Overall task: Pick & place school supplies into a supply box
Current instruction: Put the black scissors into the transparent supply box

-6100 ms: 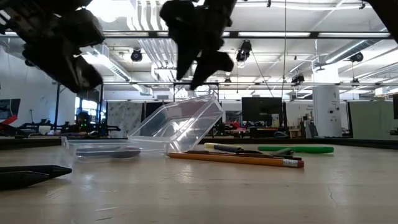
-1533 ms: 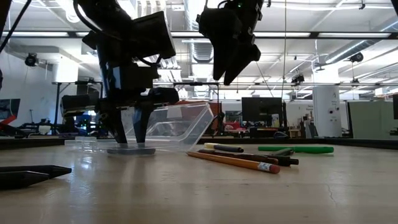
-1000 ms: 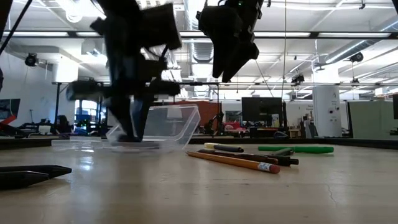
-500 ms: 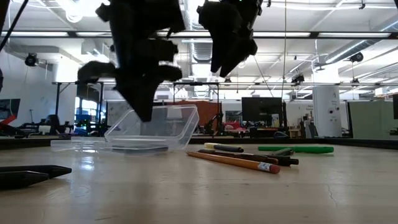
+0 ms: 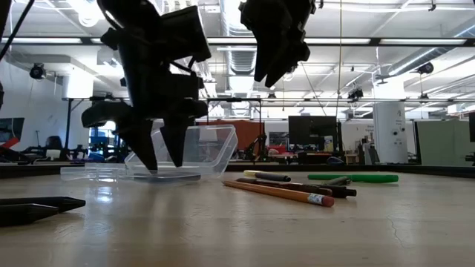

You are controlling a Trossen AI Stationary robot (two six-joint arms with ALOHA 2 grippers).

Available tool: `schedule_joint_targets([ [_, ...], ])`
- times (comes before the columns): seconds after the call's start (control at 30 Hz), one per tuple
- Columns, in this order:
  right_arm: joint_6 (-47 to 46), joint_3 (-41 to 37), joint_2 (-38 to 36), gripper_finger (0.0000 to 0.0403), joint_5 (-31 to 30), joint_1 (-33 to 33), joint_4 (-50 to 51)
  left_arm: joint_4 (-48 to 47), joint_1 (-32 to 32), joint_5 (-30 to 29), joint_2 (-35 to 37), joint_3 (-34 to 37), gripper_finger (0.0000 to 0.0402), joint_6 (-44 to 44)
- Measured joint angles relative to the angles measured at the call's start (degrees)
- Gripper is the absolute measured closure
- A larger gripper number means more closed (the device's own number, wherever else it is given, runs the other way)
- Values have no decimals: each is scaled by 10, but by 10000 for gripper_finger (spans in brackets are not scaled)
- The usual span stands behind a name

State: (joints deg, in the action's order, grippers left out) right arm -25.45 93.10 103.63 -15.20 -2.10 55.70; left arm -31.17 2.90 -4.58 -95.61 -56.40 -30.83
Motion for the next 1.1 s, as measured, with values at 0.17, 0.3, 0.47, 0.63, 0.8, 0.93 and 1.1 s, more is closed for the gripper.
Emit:
schedule_joint_targets([
  [0.17,0,-4,0,179,0,0,-1,35,-4,1,2,21,194,0],
  [0.3,0,-7,0,179,0,0,-2,36,-13,8,1,20,209,7],
  [0.47,0,-7,0,179,0,1,-2,38,-27,32,-1,0,236,34],
  [0.63,0,-7,0,179,0,4,-5,33,-37,40,-20,3,249,35],
  [0.8,0,-11,0,179,0,7,-5,38,-35,45,-38,2,250,24],
  [0.93,0,-12,0,179,0,7,-5,43,-40,51,-58,1,250,23],
  [1.1,0,-13,0,179,0,7,-5,38,-39,51,-79,4,262,21],
])
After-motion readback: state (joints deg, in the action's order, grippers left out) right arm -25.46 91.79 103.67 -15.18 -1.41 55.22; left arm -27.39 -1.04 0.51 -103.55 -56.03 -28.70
